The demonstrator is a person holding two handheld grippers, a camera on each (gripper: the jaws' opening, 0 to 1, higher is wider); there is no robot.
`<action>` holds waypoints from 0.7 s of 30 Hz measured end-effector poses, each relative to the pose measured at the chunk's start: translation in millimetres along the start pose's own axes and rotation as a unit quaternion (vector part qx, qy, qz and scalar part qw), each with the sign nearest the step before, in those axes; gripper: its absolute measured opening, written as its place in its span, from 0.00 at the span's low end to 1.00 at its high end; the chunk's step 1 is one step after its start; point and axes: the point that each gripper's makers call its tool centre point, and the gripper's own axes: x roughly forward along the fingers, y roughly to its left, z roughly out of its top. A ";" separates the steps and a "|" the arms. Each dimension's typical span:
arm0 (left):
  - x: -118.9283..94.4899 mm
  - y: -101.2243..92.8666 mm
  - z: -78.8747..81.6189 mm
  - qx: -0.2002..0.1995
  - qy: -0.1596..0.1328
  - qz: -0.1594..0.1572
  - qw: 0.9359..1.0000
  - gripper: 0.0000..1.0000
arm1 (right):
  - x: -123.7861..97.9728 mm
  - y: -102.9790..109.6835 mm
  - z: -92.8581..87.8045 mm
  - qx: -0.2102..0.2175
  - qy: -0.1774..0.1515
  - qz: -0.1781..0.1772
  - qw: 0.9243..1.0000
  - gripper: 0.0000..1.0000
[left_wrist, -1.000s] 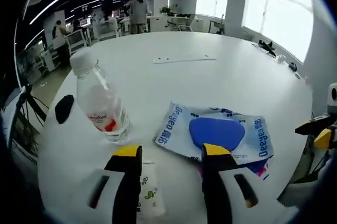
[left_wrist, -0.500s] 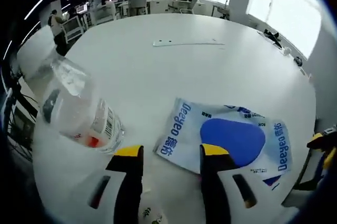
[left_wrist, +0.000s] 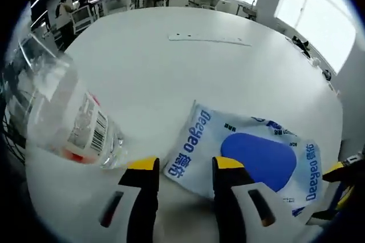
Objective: Arrange the tabletop items into an orderly group along one side of the table until the central work area is clear of visible clutter.
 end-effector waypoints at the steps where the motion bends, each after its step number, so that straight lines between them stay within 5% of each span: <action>1: 0.2 0.9 -1.0 0.004 -0.001 0.003 1.000 0.34 | 2.8 -2.0 -1.0 0.001 0.001 -0.003 1.000 0.38; 12: 3.4 0.1 -2.0 0.008 0.000 0.009 1.000 0.30 | 12.1 -24.1 -5.4 0.003 0.008 -0.037 0.999 0.17; 21: -4.9 4.6 -2.1 -0.004 0.000 0.011 1.000 0.02 | 12.3 -27.2 2.0 -0.005 0.000 -0.036 0.999 0.03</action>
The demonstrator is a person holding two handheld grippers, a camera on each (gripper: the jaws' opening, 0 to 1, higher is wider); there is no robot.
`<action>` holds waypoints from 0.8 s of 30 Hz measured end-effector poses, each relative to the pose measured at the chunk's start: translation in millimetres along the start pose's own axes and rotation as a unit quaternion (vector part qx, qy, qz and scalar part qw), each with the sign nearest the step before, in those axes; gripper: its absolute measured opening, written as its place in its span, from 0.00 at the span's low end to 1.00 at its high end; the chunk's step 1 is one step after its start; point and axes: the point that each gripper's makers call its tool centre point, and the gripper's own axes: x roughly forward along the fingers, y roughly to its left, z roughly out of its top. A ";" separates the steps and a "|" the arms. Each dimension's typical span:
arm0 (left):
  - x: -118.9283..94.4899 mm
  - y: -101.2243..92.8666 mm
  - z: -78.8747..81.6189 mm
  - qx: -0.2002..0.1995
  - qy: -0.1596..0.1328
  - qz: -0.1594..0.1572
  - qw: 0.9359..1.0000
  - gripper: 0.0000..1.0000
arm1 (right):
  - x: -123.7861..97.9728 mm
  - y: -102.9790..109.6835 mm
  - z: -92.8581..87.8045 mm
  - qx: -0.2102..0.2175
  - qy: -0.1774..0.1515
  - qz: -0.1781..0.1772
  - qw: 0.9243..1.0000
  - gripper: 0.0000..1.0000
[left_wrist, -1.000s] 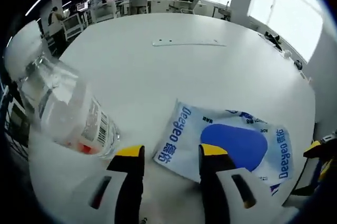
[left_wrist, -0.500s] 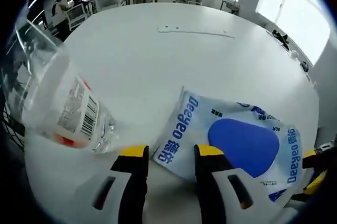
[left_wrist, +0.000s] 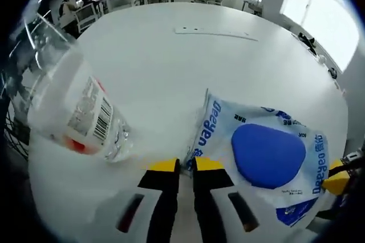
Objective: Arrange the tabletop items into an orderly group along one side of the table until the central work area is clear of visible clutter.
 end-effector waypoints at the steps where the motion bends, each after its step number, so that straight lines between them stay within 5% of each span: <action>1: -1.1 -0.8 -0.1 -0.003 0.001 -0.004 1.000 0.01 | -1.3 0.3 1.6 0.003 -0.003 0.002 1.000 0.02; 7: -15.7 -9.0 -0.7 -0.005 -0.016 -0.020 1.000 0.00 | -10.2 -9.6 14.1 0.025 -0.024 -0.002 0.999 0.00; 13: -43.4 -17.4 11.7 -0.019 -0.064 -0.033 0.997 0.00 | -27.2 -14.6 30.4 0.040 -0.055 0.002 0.998 0.00; 24: -93.6 -38.8 15.8 -0.069 -0.136 -0.058 0.987 0.00 | -53.1 -23.1 69.0 0.032 -0.100 0.010 0.994 0.00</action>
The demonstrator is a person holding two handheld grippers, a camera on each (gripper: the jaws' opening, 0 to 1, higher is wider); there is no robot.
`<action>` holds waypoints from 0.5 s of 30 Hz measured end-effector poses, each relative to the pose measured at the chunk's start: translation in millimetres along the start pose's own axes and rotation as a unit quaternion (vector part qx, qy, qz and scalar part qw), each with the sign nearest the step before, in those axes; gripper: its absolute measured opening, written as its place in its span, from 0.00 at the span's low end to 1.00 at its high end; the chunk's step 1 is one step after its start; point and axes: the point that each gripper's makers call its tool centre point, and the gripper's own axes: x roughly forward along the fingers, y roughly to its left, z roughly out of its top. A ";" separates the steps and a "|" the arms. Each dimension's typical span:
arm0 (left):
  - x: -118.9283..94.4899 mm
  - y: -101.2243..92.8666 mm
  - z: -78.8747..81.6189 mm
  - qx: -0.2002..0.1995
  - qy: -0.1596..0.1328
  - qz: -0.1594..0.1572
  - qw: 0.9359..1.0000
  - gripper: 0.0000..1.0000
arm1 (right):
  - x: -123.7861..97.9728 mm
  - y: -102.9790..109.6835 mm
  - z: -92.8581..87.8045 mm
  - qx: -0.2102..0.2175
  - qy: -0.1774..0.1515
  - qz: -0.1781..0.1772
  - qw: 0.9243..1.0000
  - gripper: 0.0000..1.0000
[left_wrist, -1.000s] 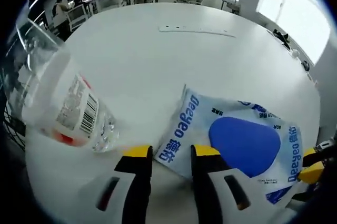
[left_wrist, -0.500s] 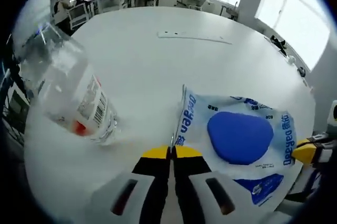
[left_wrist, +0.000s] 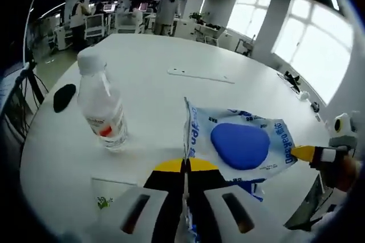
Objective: Arrange the tabletop items into an orderly group along one side of the table until the central work area is clear of visible clutter.
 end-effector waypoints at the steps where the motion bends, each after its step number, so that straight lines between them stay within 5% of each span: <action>1: -1.9 -1.5 0.3 0.000 -0.003 -0.001 1.000 0.00 | -1.0 0.4 3.4 -0.001 -0.003 0.002 1.000 0.00; 8: -5.5 -7.4 7.3 0.000 -0.022 -0.004 1.000 0.00 | -2.2 2.5 19.7 -0.024 -0.014 0.009 1.000 0.00; 15: -2.5 -12.5 17.2 0.013 -0.028 -0.004 1.000 0.00 | -2.7 -0.5 17.4 -0.032 -0.011 0.010 0.999 0.00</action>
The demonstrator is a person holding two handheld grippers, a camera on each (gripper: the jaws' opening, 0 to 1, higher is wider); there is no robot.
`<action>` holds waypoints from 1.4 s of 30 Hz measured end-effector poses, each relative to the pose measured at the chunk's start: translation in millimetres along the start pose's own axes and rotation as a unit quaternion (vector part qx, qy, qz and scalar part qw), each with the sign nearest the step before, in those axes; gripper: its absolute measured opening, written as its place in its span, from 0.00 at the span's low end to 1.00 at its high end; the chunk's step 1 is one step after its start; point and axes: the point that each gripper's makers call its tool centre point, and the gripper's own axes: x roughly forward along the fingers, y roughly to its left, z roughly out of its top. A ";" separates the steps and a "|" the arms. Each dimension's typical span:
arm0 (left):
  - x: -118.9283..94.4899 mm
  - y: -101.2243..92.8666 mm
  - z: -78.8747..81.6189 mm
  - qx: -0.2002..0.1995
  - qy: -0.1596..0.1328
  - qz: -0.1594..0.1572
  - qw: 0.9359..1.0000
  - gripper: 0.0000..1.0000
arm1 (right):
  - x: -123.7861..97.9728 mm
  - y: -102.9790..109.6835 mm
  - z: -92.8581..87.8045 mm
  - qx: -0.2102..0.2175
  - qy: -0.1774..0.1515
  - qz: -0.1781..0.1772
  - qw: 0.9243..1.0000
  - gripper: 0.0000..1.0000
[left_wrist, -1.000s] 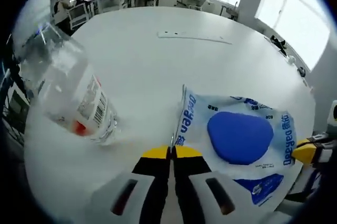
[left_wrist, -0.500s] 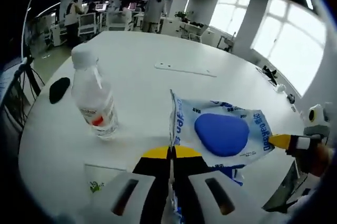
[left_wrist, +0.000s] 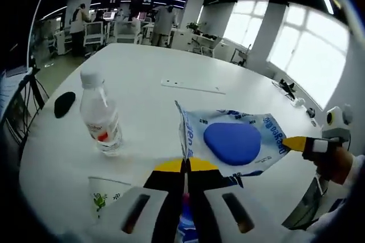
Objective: Arrange the tabletop items into an orderly group along one side of the table until the central work area is clear of visible clutter.
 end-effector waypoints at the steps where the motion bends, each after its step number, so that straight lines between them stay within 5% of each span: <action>1: 0.7 -0.3 0.4 0.001 0.000 0.000 1.000 0.00 | 0.7 -0.7 -0.3 -0.001 0.001 0.000 1.000 0.00; 21: 49.9 11.9 -0.2 0.019 0.032 0.011 0.999 0.00 | 57.1 -36.7 20.1 -0.107 0.046 -0.020 0.993 0.00; 24: 59.7 18.3 -4.7 0.017 0.041 0.020 0.999 0.00 | 66.5 -44.7 14.2 -0.134 0.057 -0.026 0.989 0.00; 30: 75.6 24.4 -11.8 0.006 0.049 0.032 0.998 0.00 | 83.3 -66.1 0.9 -0.105 0.072 -0.048 0.991 0.00; 42: 94.8 41.2 -33.3 0.010 0.075 0.050 0.996 0.00 | 109.5 -84.6 -14.1 -0.129 0.105 -0.053 0.985 0.00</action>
